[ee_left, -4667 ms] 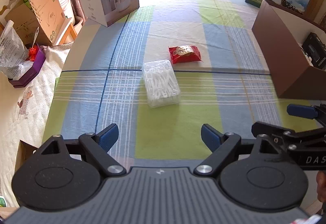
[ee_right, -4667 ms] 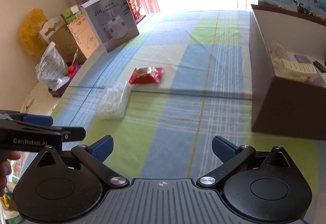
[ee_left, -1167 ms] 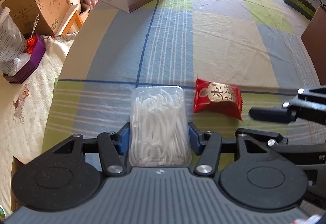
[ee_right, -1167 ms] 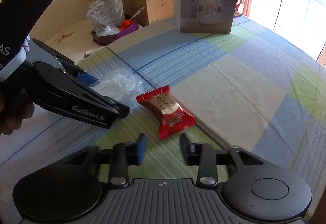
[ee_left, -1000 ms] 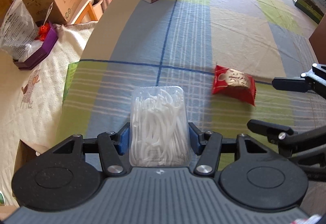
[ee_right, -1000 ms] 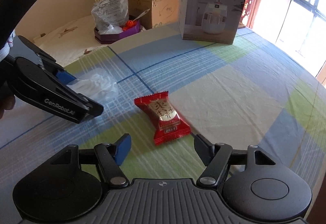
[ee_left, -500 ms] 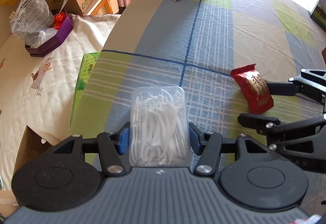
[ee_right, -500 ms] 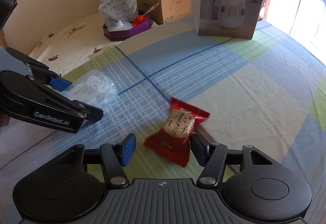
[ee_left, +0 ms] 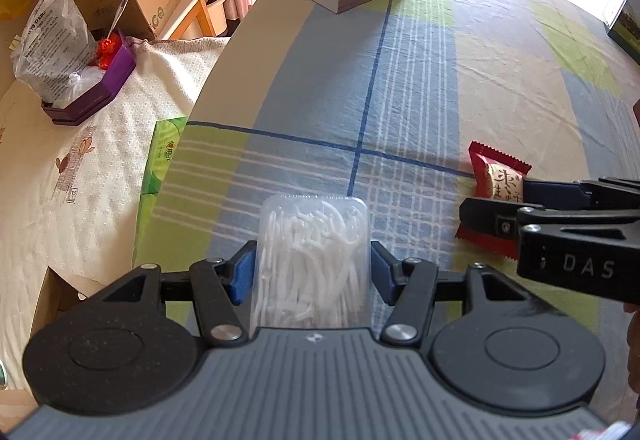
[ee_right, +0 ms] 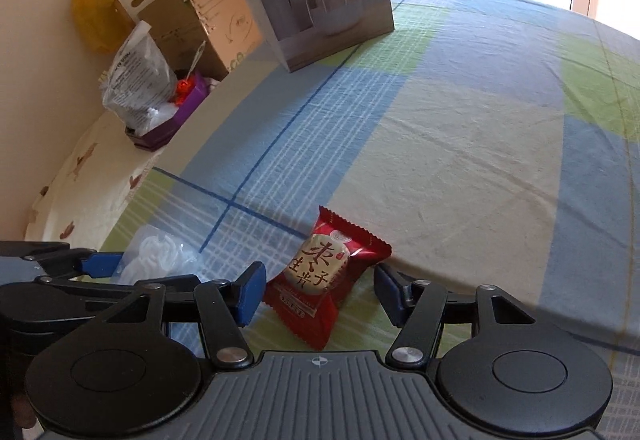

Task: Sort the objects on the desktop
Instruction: 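Close the right tool on the red snack packet and grip it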

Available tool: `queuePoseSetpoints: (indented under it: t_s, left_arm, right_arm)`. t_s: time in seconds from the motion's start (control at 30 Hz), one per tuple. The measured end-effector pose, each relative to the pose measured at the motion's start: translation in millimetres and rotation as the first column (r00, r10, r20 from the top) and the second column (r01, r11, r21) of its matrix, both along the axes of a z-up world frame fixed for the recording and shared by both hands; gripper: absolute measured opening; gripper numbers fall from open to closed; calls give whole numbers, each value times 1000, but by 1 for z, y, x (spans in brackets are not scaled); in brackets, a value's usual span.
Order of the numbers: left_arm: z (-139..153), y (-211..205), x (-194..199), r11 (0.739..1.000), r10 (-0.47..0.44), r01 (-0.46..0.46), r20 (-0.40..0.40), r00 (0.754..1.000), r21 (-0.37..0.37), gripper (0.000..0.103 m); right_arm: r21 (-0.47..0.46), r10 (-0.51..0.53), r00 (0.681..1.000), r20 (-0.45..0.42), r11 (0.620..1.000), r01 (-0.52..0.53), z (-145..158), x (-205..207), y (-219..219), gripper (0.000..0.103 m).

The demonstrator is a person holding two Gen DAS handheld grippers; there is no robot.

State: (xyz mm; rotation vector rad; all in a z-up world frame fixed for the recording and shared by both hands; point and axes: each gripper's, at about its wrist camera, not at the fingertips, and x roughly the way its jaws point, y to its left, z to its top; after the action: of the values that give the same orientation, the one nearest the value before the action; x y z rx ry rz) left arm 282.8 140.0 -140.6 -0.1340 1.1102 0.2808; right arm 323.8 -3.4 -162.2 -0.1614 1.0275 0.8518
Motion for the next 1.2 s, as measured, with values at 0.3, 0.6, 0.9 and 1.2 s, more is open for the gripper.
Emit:
queuePoseSetpoints:
  t_s: [0.3, 0.6, 0.9, 1.2]
  left_arm:
    - [-1, -3, 1, 1000, -21, 21, 5, 1000, 1, 53]
    - [1, -5, -18, 1000, -28, 28, 3, 1000, -6, 53]
    - [0, 0, -7, 1000, -31, 31, 12, 999, 0, 53]
    - [-1, 5, 0, 999, -37, 37, 18, 999, -1, 53]
  right_arm:
    - [-52, 127, 988, 90, 991, -122, -4, -17, 5, 17]
    - [-32, 87, 995, -47, 996, -89, 4, -24, -31, 45]
    - [29, -103, 995, -9, 994, 103, 27, -1, -6, 70]
    - [-133, -73, 993, 88, 988, 85, -1, -5, 20, 30]
